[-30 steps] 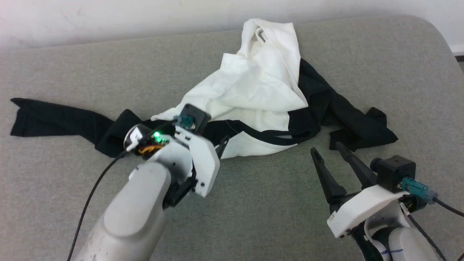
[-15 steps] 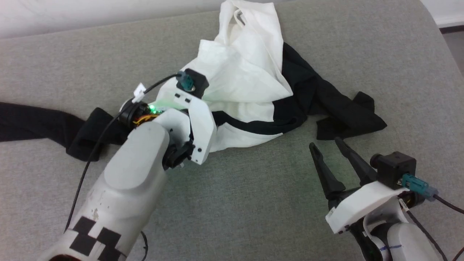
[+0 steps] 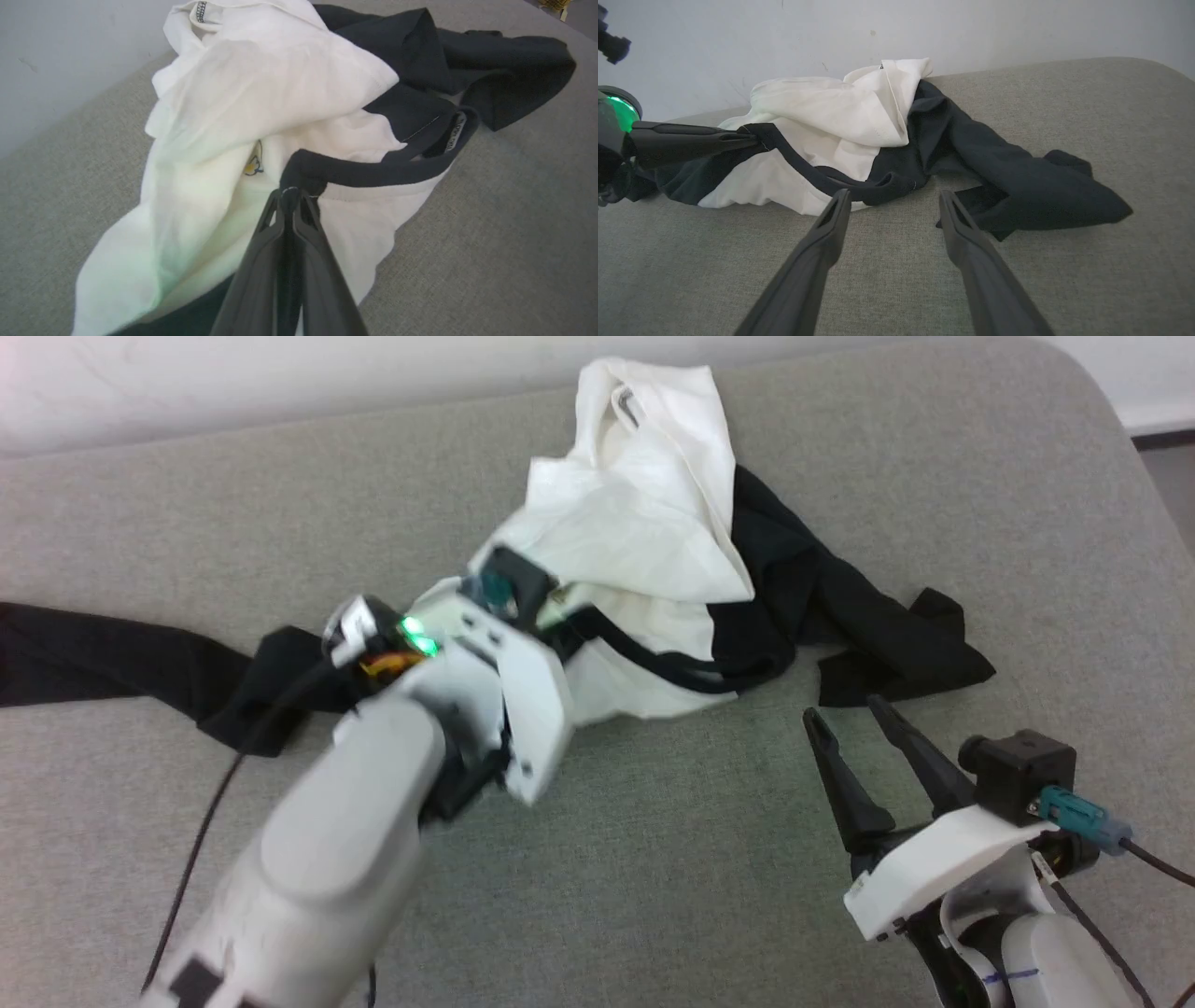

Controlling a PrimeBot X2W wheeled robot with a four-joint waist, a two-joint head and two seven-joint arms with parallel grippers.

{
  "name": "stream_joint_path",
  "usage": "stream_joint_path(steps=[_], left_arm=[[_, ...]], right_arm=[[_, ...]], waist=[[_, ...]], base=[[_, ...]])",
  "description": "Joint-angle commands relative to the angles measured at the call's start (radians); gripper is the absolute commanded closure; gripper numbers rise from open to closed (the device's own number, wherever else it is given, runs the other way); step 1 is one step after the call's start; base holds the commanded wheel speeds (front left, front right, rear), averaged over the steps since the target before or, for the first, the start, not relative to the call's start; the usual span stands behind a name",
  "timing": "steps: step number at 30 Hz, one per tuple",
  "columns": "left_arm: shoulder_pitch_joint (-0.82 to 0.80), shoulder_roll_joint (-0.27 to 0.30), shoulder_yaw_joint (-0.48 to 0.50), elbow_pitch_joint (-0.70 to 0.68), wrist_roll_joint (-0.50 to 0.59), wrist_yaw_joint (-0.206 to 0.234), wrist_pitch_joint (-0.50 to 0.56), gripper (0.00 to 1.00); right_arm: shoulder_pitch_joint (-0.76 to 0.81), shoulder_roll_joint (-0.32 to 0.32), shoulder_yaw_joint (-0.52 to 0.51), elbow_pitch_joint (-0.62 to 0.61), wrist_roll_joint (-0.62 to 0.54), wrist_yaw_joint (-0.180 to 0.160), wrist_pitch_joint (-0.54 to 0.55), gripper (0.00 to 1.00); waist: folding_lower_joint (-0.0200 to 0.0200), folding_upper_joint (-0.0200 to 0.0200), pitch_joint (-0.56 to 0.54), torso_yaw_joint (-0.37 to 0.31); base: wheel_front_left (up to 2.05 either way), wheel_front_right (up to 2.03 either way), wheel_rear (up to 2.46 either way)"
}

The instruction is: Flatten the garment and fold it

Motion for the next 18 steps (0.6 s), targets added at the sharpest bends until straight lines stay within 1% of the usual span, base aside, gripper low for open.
stream_joint_path(steps=[1,4,8,10,12,13,14,17,18], left_arm=[[0.050,0.013,-0.011,-0.051,0.009,0.005,-0.017,1.00],[0.164,0.064,-0.045,-0.207,0.024,0.013,-0.016,1.00],[0.331,0.152,-0.099,-0.402,0.036,0.027,0.035,1.00],[0.406,0.180,-0.117,-0.470,0.021,0.036,0.061,1.00],[0.469,0.197,-0.134,-0.511,0.001,0.046,0.089,1.00],[0.498,0.200,-0.142,-0.522,-0.013,0.050,0.104,0.55],[0.522,0.202,-0.152,-0.529,-0.027,0.051,0.118,0.00],[0.574,0.191,-0.164,-0.546,-0.082,0.052,0.134,0.00],[0.583,0.184,-0.156,-0.555,-0.095,0.060,0.128,0.00]], right_arm=[[0.011,0.003,-0.004,-0.001,0.002,-0.001,0.002,0.00],[0.027,0.003,-0.013,-0.006,0.003,-0.001,0.007,0.00],[0.044,0.003,-0.019,-0.011,0.002,-0.001,0.014,0.00],[0.048,0.003,-0.018,-0.013,0.004,-0.001,0.017,0.00],[0.052,0.003,-0.019,-0.014,0.005,-0.001,0.019,0.00],[0.055,0.003,-0.020,-0.014,0.005,-0.001,0.019,0.00],[0.057,0.003,-0.020,-0.014,0.006,-0.001,0.021,0.00],[0.064,0.003,-0.018,-0.013,0.007,-0.001,0.027,0.00],[0.067,0.003,-0.019,-0.012,0.007,-0.001,0.028,0.00]], waist=[[-0.0001,0.0000,-0.025,0.013],[-0.0001,0.0000,-0.047,0.027],[-0.0001,0.0000,-0.070,0.044],[-0.0001,0.0000,-0.077,0.051],[-0.0001,0.0000,-0.085,0.059],[-0.0001,0.0000,-0.089,0.064],[-0.0001,0.0000,-0.092,0.068],[-0.0001,0.0000,-0.101,0.077],[-0.0001,0.0000,-0.105,0.080]], base=[[0.00,0.00,0.00],[0.00,0.00,0.00],[0.00,0.00,0.00],[0.00,0.00,0.00],[0.00,0.00,0.00],[0.00,0.00,0.00],[0.00,0.00,0.00],[0.00,0.00,0.00],[0.00,0.00,0.00]])
